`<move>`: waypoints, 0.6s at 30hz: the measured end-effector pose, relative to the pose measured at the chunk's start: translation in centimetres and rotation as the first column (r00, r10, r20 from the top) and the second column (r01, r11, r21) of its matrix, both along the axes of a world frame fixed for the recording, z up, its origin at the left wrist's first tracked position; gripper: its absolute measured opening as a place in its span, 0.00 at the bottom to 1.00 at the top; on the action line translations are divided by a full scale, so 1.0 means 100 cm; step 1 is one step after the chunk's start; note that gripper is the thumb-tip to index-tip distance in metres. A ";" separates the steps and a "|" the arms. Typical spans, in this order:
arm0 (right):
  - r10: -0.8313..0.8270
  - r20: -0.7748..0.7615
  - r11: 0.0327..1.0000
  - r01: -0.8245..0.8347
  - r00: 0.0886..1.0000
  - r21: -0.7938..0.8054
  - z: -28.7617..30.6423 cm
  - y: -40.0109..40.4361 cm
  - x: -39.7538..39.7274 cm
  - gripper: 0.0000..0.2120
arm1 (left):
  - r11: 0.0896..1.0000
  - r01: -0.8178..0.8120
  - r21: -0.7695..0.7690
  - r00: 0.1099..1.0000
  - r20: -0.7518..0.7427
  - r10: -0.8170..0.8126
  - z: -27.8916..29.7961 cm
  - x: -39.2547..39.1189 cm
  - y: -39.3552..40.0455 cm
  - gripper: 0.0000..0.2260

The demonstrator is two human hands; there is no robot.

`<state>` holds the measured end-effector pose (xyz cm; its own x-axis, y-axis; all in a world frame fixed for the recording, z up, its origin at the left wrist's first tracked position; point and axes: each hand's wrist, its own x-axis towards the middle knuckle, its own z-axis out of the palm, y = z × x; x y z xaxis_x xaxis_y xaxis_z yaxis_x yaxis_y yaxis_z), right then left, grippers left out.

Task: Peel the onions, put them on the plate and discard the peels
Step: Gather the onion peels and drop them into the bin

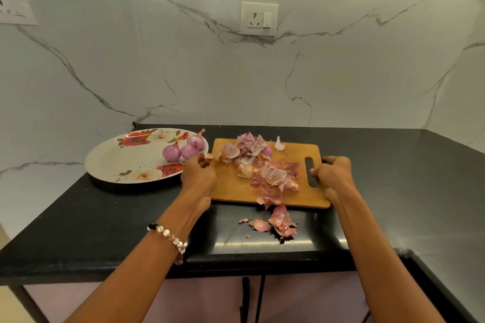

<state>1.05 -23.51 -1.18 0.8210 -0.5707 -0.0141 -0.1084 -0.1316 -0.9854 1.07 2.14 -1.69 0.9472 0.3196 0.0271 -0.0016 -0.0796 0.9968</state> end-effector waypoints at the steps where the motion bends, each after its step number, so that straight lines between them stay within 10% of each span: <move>1: 0.020 0.052 0.998 -0.024 0.998 0.060 0.005 0.000 0.000 0.16 | 1.000 0.003 -0.024 1.000 0.013 -0.003 0.005 0.001 0.000 0.16; 9: 0.066 0.404 0.949 -0.183 0.912 0.257 0.023 -0.004 0.008 0.22 | 0.967 0.070 -0.244 0.995 0.091 -0.049 0.025 0.005 0.003 0.31; 18: 0.111 0.551 0.858 -0.359 0.827 0.366 -0.003 -0.013 0.005 0.19 | 0.981 0.124 -0.150 0.973 0.214 -0.090 0.025 -0.005 0.018 0.16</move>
<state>1.54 -24.78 -1.50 0.8902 -0.3917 0.2328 0.3836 0.3685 -0.8468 0.53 3.98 0.86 0.9555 0.2331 0.1807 -0.2071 0.0942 0.9738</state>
